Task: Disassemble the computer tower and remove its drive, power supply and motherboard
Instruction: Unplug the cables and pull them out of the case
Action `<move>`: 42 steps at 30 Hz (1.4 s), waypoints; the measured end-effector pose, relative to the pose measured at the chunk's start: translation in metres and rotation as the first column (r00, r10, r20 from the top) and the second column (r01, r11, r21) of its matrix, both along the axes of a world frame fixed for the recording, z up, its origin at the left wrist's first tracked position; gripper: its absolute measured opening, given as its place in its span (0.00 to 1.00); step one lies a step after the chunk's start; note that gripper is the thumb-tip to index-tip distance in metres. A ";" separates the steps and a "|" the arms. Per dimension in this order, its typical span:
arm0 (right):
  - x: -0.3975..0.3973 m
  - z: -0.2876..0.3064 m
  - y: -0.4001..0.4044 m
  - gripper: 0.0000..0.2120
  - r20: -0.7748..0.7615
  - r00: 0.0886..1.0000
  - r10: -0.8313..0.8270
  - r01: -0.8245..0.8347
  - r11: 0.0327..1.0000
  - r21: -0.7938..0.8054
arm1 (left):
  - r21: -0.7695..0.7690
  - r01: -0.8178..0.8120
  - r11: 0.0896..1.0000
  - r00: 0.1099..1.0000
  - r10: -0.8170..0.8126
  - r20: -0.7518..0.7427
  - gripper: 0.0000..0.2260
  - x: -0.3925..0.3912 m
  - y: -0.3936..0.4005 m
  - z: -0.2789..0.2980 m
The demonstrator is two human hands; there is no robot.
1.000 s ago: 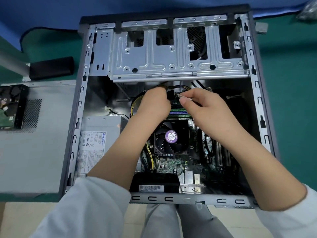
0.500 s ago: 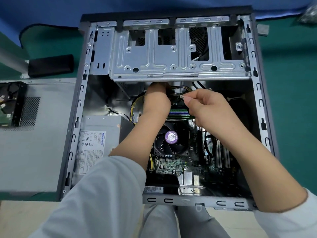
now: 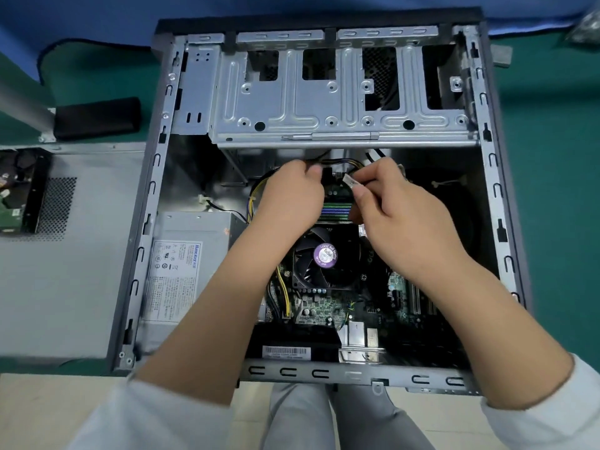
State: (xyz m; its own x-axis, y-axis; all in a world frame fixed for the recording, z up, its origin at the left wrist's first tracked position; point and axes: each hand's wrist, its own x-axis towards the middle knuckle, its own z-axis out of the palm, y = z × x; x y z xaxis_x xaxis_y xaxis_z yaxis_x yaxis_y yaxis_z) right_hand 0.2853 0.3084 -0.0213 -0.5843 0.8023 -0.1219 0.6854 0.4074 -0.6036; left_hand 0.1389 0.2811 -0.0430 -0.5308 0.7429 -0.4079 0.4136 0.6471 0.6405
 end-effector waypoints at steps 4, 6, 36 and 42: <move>-0.002 0.015 -0.009 0.04 -0.190 0.981 0.027 -0.042 0.996 -0.077 | -0.082 -0.182 0.980 0.756 0.192 0.625 0.17 0.015 -0.025 0.023; -0.006 0.021 -0.020 0.08 -0.111 0.968 0.225 -0.221 0.974 0.042 | -0.120 -0.206 0.971 0.561 0.218 0.798 0.13 0.014 -0.029 0.030; -0.059 -0.062 0.040 0.14 0.152 0.988 0.002 -0.013 0.998 0.066 | -0.439 0.314 0.842 0.854 -0.453 -0.257 0.20 0.005 -0.027 0.003; -0.055 -0.069 0.042 0.14 0.117 0.993 -0.028 0.020 0.998 0.067 | -0.391 0.337 0.856 0.897 -0.418 -0.142 0.17 0.003 -0.028 0.002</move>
